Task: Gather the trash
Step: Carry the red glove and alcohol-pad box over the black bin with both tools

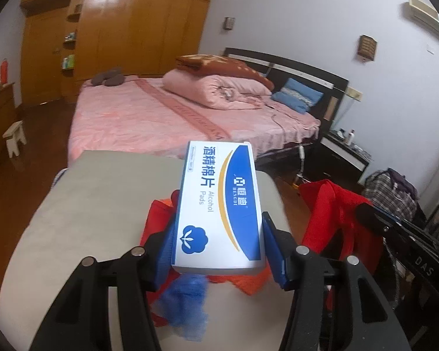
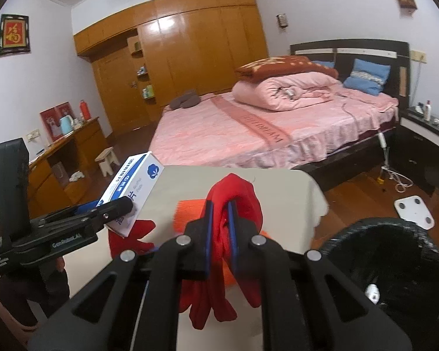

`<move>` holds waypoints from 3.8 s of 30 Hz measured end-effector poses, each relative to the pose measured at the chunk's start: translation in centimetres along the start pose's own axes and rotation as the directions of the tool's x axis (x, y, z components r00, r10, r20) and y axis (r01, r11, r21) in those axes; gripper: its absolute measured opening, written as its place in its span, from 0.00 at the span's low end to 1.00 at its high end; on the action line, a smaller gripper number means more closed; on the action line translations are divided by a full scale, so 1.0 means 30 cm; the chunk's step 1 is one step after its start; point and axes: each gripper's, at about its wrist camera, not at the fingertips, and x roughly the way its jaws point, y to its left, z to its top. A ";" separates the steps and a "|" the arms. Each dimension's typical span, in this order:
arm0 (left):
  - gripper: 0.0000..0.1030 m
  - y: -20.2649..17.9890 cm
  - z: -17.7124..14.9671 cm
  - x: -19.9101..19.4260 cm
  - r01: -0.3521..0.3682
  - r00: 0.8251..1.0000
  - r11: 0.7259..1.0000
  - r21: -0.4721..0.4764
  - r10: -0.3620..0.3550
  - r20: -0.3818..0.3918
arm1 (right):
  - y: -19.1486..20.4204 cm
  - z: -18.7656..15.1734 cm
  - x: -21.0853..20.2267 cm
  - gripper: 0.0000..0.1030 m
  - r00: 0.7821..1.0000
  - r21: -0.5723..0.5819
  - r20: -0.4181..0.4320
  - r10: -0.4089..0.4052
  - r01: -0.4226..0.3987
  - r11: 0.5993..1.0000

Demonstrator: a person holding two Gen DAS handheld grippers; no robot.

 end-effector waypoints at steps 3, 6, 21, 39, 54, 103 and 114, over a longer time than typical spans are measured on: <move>0.53 -0.060 -0.008 0.005 0.034 0.999 0.999 0.021 -0.034 -0.006 | -0.048 -0.010 -0.039 0.09 0.999 0.013 0.009 -0.039 0.039 0.999; 0.53 -0.121 -0.018 0.016 0.070 0.997 0.997 0.043 -0.070 -0.015 | -0.104 -0.024 -0.075 0.09 0.997 0.031 0.014 -0.080 0.079 0.996; 0.53 -0.507 -0.087 0.125 0.267 0.963 0.946 0.181 -0.258 -0.074 | -0.449 -0.153 -0.255 0.09 0.949 0.130 -0.007 -0.315 0.314 0.941; 0.53 -0.325 -0.104 0.097 0.168 0.985 0.979 0.119 -0.163 -0.047 | -0.517 -0.220 -0.217 0.09 0.949 0.172 -0.039 -0.313 0.315 0.933; 0.53 0.012 -0.188 0.168 -0.004 0.994 0.999 0.043 0.008 -0.110 | -0.345 -0.201 -0.064 0.09 0.971 0.128 -0.088 -0.223 0.233 0.964; 0.56 -0.070 -0.020 0.150 0.057 0.996 0.996 0.074 -0.051 -0.073 | -0.224 -0.092 0.015 0.09 0.988 0.056 -0.042 -0.150 0.152 0.987; 0.56 -0.380 -0.050 0.172 0.219 0.974 0.963 0.159 -0.205 -0.101 | -0.382 -0.107 -0.186 0.09 0.963 0.112 0.006 -0.269 0.267 0.957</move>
